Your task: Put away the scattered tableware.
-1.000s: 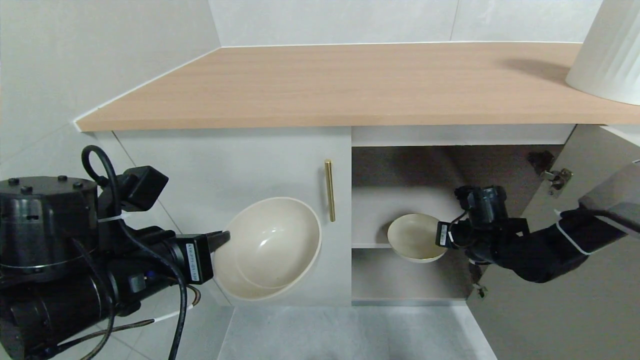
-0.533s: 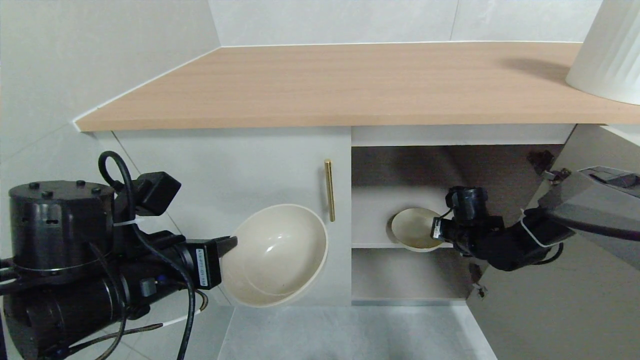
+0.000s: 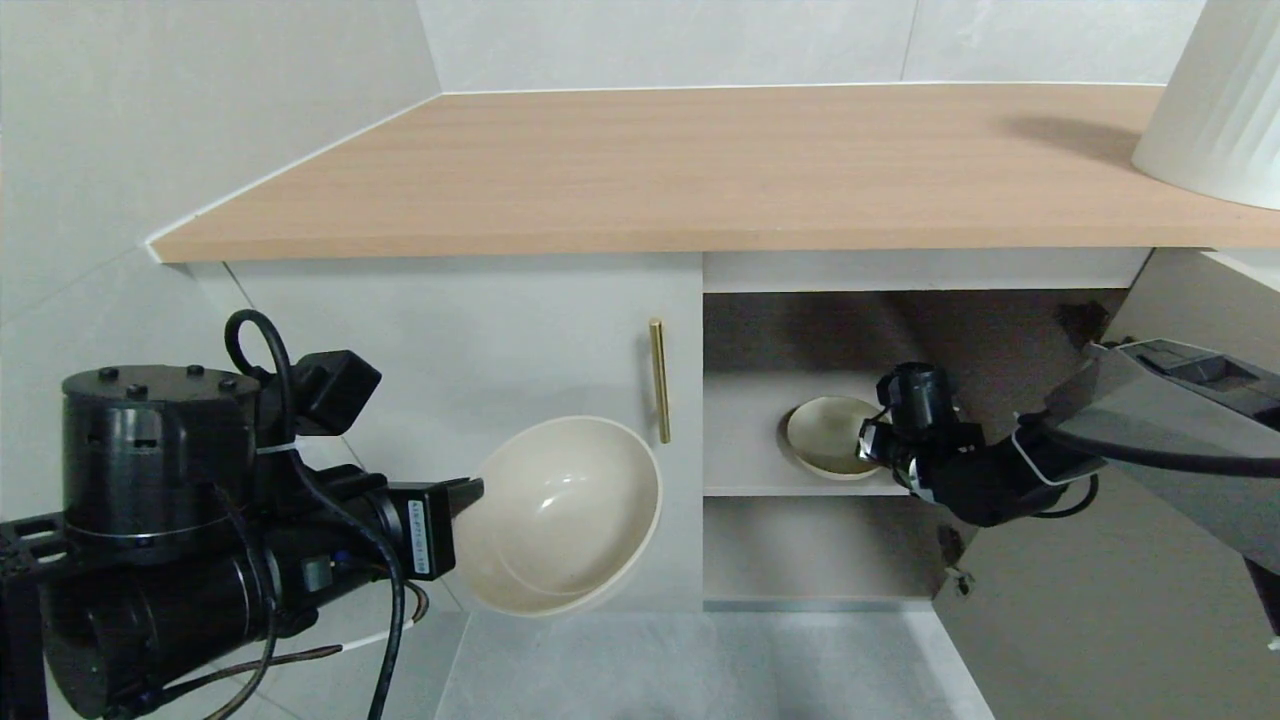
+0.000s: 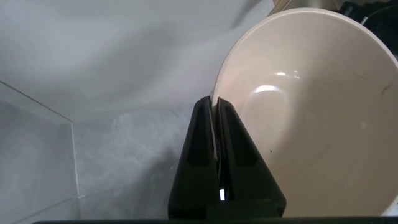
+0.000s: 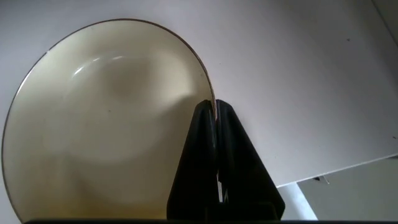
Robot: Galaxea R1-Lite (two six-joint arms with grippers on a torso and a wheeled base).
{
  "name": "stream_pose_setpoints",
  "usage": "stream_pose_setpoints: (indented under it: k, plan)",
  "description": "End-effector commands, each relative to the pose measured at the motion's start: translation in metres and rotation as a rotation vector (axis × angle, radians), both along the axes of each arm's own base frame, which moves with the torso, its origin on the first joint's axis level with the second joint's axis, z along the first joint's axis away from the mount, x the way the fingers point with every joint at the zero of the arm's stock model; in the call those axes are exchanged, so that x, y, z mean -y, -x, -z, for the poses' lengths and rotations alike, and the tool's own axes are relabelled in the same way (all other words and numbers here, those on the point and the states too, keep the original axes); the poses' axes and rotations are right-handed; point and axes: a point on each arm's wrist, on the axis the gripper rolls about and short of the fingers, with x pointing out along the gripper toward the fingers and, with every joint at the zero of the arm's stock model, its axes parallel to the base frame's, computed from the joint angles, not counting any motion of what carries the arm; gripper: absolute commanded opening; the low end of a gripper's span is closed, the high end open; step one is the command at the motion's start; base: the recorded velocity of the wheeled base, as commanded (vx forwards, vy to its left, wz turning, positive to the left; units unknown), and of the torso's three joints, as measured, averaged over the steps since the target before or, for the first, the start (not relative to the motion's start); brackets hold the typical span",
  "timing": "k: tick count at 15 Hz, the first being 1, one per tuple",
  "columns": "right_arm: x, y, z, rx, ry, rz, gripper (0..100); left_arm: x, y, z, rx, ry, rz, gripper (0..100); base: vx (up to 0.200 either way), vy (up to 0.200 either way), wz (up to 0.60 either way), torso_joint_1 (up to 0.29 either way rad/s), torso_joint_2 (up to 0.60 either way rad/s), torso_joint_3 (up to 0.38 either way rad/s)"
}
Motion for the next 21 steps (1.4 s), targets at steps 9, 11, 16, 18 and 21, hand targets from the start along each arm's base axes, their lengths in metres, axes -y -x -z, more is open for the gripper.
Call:
stream_pose_setpoints:
  k: [9, 11, 16, 18, 21]
  plan:
    - [0.004, -0.01, -0.005, 0.04, -0.011, 0.035, 100, 0.002, -0.004, 0.004, -0.015, -0.007, 0.0, 0, 0.0, 0.0, 0.0, 0.0, 0.0, 0.0]
    - [0.005, -0.001, -0.026, 0.066, -0.036, 0.039, 100, 0.004, -0.006, 0.005, -0.019, -0.01, 0.003, 0, 0.0, 0.0, 0.0, 0.0, 0.0, 0.0]
    - [-0.011, 0.093, -0.12, 0.06, -0.12, -0.223, 100, 0.026, -0.029, -0.008, 0.015, 0.001, 0.035, 0, 0.0, 0.0, 0.0, 0.0, 0.0, 0.0]
    - [-0.02, 0.141, -0.151, 0.031, -0.12, -0.323, 100, 0.037, -0.033, 0.0, -0.009, -0.015, 0.067, 0, 0.0, 0.0, 0.0, 0.0, 0.0, 0.0]
    - [-0.033, 0.202, -0.178, -0.036, -0.099, -0.471, 100, 0.062, -0.037, 0.029, -0.084, -0.097, 0.116, 0, 0.0, 0.0, 0.0, 0.0, 0.0, 0.0]
